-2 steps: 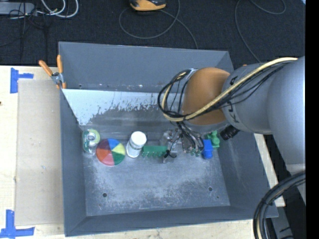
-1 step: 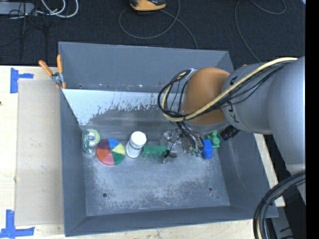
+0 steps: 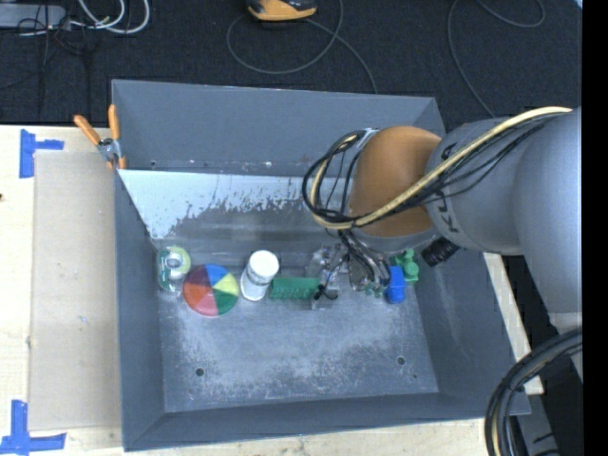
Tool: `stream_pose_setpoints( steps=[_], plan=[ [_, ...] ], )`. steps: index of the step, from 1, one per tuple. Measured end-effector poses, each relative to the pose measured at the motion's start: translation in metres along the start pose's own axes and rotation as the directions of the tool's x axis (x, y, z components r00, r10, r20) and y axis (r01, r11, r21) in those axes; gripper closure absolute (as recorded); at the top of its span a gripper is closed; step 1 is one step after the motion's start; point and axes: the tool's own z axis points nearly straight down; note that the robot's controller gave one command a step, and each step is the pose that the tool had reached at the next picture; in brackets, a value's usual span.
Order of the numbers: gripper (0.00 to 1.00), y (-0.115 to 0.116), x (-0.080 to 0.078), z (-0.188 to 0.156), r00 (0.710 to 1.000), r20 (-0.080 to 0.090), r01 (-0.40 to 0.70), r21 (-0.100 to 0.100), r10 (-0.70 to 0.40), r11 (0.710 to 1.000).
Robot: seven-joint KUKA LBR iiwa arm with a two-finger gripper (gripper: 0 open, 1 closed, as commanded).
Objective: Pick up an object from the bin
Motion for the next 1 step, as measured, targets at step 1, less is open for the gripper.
stream_pose_setpoints(
  steps=[1],
  plan=[
    [1.00, -0.0001, 0.0011, -0.0184, 1.000, -0.005, 0.000, 0.000, 0.000, 1.000]
  ],
)
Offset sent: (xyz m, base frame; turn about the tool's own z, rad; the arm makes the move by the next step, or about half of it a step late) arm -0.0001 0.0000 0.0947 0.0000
